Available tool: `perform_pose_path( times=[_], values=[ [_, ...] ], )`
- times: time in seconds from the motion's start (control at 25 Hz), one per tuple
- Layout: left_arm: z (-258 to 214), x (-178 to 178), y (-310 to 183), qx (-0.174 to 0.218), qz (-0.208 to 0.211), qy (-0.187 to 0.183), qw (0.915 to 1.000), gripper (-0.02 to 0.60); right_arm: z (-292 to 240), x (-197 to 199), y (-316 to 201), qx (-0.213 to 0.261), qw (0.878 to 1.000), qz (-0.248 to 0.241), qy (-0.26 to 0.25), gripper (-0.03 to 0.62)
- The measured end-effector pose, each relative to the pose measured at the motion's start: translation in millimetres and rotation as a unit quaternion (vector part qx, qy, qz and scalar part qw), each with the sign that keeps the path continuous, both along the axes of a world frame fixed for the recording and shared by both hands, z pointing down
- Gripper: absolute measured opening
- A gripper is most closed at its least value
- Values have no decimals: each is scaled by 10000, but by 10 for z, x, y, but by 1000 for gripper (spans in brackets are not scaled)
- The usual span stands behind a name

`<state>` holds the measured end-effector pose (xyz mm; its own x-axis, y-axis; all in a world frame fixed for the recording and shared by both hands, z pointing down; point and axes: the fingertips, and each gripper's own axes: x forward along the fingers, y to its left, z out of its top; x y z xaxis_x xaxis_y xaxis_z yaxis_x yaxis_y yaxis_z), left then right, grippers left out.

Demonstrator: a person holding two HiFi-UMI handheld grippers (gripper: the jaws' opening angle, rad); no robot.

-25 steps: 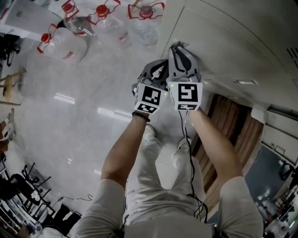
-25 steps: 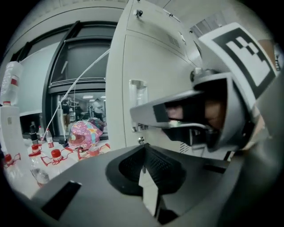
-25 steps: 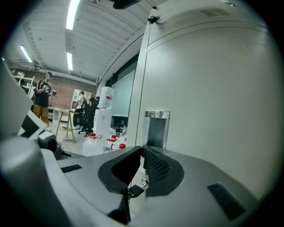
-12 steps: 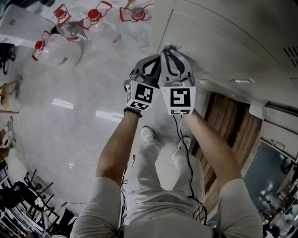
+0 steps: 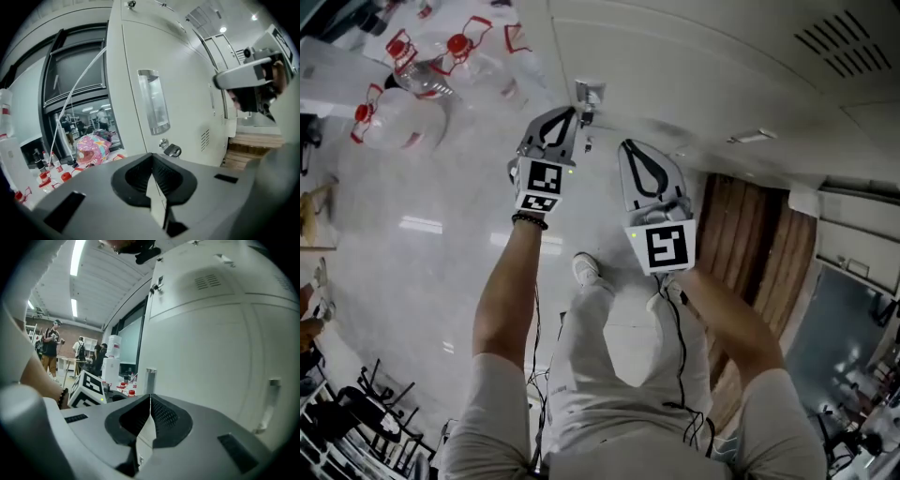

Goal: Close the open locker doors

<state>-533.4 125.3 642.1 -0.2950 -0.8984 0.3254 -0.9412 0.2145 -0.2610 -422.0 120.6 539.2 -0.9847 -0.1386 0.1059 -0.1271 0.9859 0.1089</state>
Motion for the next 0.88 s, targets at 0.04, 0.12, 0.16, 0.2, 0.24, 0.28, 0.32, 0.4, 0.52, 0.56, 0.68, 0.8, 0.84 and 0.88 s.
perform_pose_path(
  times=[0.04,0.12,0.16,0.2,0.24,0.28,0.32,0.4,0.52,0.56,0.68,0.8,0.84,0.88],
  values=[
    [-43,-4,50,25,-97,-18,9999,-2,-73,216,-46,-119,9998,80,-118,15],
    [-222,56,182,93,-242,-138,9996,-2,-165,692,-176,-395,9987,251,-190,11],
    [-352,137,236,157,-255,-194,9994,-2,-196,944,-259,-536,9978,345,-162,11],
    [-497,263,262,266,-211,-197,9992,-2,-229,1204,-352,-653,9968,453,-120,11],
    [-644,438,254,412,-114,-134,9990,-2,-272,1472,-455,-725,9957,576,-82,11],
    [-782,657,217,563,11,-18,9984,-2,-320,1744,-568,-755,9946,712,-56,11],
    [-901,909,163,685,141,116,9975,-2,-367,2018,-686,-763,9934,851,-34,11],
    [-1079,1481,9,814,396,328,9954,-2,-441,2560,-937,-771,9906,1128,-1,11],
    [-1232,2407,-450,952,820,553,9905,-2,-503,3385,-1365,-842,9819,1699,6,11],
    [-1254,2720,-663,992,1020,657,9876,-2,-502,3664,-1490,-846,9777,1925,15,11],
    [-1275,3651,-1365,1057,1845,990,9721,-2,-471,4449,-1806,-894,9602,2646,-27,11],
    [-1334,4671,-1988,1092,2597,1125,9529,-2,-500,5184,-2128,-940,9441,3154,-195,11],
    [-1337,5018,-2162,1034,2857,1091,9465,-2,-511,5419,-2235,-944,9401,3266,-259,11],
    [-1331,5357,-2329,978,3097,1069,9397,-2,-516,5653,-2342,-944,9357,3384,-320,11]
  ],
)
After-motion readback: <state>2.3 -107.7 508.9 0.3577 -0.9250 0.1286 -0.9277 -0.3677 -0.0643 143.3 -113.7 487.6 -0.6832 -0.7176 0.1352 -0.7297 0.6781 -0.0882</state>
